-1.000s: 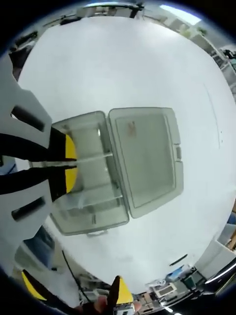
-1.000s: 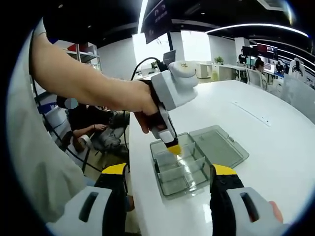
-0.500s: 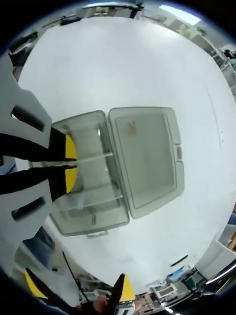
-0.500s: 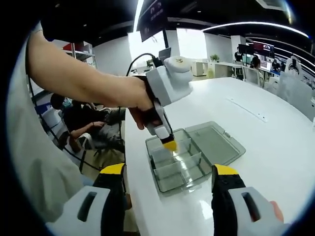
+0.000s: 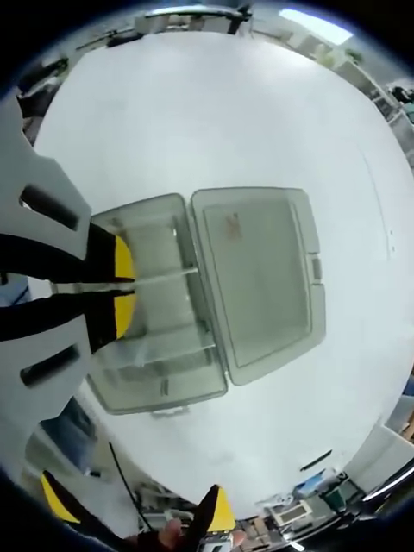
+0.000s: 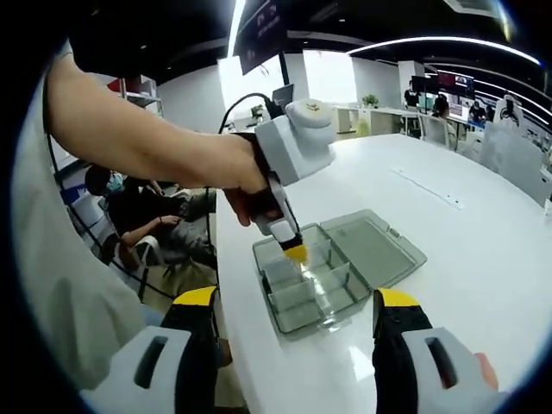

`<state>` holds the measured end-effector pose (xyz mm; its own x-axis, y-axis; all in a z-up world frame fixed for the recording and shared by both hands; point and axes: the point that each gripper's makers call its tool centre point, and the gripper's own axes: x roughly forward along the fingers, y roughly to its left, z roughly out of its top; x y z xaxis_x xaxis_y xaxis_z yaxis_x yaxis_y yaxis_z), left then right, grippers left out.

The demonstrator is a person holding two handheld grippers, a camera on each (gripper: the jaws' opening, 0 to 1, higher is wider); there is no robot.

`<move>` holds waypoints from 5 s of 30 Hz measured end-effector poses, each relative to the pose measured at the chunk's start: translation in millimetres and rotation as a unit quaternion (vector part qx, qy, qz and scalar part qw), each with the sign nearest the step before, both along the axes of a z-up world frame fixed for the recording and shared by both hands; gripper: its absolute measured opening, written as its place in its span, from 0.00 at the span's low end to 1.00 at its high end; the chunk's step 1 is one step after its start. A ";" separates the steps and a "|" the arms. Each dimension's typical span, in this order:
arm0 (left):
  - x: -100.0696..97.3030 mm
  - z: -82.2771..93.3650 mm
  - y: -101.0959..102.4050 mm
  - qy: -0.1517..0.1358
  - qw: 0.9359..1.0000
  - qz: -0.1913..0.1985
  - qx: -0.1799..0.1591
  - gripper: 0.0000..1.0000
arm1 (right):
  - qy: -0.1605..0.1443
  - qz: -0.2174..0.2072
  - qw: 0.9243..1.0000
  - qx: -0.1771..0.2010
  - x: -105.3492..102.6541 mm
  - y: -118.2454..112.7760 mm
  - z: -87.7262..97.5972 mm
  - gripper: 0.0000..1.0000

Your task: Insert the divider into the dual guide fixture by aligning both edges with the guide slots and pushing it downward to the bottom, including one-sided entry, uneven engagement, binding, and posture correction.

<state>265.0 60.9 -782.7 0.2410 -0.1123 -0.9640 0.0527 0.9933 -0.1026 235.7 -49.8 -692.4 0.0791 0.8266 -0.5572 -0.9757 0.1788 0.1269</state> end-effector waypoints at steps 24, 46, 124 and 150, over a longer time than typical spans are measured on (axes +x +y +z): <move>6.6 21.6 0.3 -0.072 0.996 -0.013 -0.057 0.18 | 0.006 -0.007 1.000 0.002 6.0 -2.0 -1.5 0.72; -8.5 68.2 -8.3 -0.236 0.941 -0.076 -0.232 0.44 | 0.006 -0.039 0.999 -0.011 7.6 18.4 -1.6 0.73; -35.4 100.3 -16.5 -0.344 0.885 -0.182 -0.255 0.64 | -0.002 -0.189 0.977 -0.099 38.1 -122.9 -18.8 0.67; -26.5 95.1 -14.7 -0.337 0.893 -0.174 -0.243 0.64 | -0.004 -0.133 0.975 -0.175 57.1 -166.3 -51.8 0.62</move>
<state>238.5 46.3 -687.7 0.6165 -0.6590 -0.4309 0.5621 0.7516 -0.3452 292.8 -216.1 -744.2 0.2708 0.5350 -0.8003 -0.8891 0.4576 0.0050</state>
